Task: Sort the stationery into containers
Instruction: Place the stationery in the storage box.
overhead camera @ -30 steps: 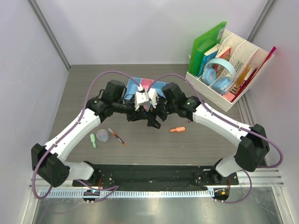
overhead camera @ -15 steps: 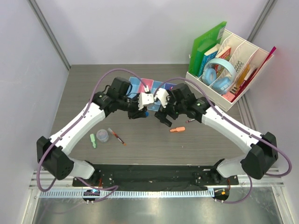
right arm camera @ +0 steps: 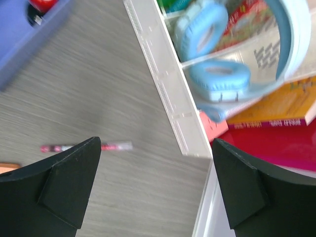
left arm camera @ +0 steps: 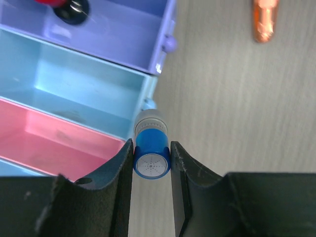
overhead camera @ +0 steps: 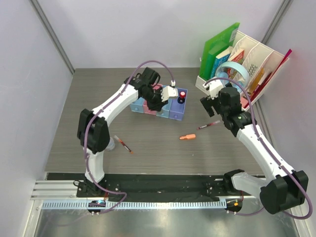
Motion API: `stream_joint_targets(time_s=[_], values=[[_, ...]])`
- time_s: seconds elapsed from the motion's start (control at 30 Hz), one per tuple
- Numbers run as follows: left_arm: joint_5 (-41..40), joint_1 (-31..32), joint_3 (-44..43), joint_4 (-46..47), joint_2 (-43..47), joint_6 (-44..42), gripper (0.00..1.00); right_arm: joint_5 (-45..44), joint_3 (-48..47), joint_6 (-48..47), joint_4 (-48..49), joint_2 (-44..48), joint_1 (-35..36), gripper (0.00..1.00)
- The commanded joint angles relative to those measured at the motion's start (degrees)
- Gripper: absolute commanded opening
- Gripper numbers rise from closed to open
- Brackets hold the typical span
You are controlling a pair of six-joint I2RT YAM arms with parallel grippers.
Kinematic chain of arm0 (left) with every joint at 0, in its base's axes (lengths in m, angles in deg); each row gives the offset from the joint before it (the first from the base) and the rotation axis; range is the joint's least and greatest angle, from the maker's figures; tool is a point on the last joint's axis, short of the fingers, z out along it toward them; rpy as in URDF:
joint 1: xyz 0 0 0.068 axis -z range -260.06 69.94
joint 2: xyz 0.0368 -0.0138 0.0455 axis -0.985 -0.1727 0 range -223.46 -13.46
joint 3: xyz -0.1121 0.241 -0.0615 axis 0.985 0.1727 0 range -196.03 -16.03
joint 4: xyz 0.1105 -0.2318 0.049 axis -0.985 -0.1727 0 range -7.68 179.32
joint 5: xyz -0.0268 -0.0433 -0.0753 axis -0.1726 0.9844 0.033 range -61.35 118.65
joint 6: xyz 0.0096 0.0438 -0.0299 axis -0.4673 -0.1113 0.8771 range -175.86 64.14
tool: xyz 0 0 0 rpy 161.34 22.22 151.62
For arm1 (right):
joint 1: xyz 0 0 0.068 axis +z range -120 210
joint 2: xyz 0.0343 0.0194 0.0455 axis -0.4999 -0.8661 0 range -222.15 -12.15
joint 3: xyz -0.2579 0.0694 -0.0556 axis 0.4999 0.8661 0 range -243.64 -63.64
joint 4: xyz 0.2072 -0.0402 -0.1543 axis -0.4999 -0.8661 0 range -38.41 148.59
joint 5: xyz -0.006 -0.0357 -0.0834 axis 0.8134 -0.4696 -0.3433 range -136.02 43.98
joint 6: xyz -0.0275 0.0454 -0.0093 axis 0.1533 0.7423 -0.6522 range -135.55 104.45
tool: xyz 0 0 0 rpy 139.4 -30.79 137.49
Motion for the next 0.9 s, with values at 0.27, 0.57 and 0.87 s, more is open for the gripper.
stream_joint_targets(time_s=[0.27, 0.57, 0.87], values=[[0.6, 2.3, -20.6, -6.8, -8.6, -7.2, 0.0, -10.9, 8.8, -0.8, 3.3, 4.8, -4.7, 1.0], [-1.4, 6.5, -25.2, -5.7, -15.2, -10.2, 0.0, -12.0, 13.1, 2.2, 3.6, 6.8, -5.3, 1.0], [-2.7, 6.6, -31.3, -4.3, -21.1, -11.0, 0.0, -12.2, 14.5, 2.6, 2.2, 10.2, -5.4, 1.0]])
